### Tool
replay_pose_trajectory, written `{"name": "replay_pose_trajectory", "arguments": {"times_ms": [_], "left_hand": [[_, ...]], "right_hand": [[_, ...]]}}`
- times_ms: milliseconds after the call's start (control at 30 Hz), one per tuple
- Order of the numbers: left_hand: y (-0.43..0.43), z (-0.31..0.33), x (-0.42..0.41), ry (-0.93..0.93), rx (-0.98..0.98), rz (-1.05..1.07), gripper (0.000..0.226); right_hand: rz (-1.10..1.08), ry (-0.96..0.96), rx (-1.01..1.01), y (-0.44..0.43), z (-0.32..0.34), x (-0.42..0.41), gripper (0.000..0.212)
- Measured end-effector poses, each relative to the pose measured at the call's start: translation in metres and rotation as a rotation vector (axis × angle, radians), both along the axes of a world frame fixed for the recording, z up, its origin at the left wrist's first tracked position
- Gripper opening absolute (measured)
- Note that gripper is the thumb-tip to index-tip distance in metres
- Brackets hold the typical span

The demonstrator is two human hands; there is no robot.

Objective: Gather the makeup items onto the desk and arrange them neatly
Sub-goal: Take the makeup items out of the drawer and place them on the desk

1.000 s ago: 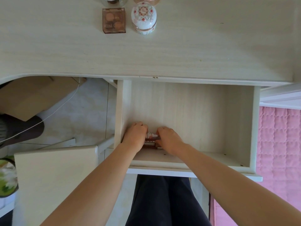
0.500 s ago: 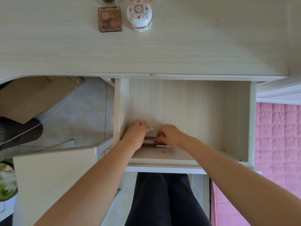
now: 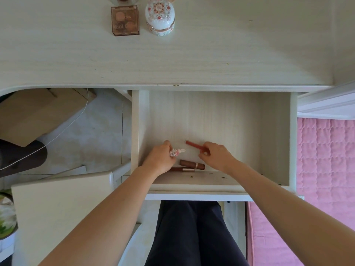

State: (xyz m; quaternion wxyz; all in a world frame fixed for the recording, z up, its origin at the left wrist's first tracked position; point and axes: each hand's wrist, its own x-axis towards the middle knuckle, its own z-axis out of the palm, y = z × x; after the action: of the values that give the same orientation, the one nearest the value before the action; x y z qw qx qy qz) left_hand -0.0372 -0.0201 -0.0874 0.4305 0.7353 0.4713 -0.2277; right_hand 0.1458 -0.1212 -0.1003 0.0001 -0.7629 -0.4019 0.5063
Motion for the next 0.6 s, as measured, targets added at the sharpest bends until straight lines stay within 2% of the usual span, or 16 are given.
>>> {"name": "replay_pose_trajectory", "arguments": {"times_ms": [167, 367, 500, 600], "left_hand": [[-0.003, -0.004, -0.002, 0.025, -0.045, -0.114, 0.032], [-0.001, -0.003, 0.0, 0.09, -0.1, -0.187, 0.013], [0.001, -0.002, 0.004, 0.134, -0.158, -0.189, 0.027], [0.0, -0.003, 0.007, 0.186, -0.203, -0.21, 0.029]], "right_hand": [[0.017, -0.042, 0.0, -0.002, -0.001, -0.009, 0.019], [0.027, -0.019, 0.004, 0.001, 0.001, -0.021, 0.018], [0.057, 0.016, -0.015, -0.002, -0.001, -0.028, 0.017], [0.111, 0.032, -0.021, -0.005, -0.003, -0.029, 0.017]]}}
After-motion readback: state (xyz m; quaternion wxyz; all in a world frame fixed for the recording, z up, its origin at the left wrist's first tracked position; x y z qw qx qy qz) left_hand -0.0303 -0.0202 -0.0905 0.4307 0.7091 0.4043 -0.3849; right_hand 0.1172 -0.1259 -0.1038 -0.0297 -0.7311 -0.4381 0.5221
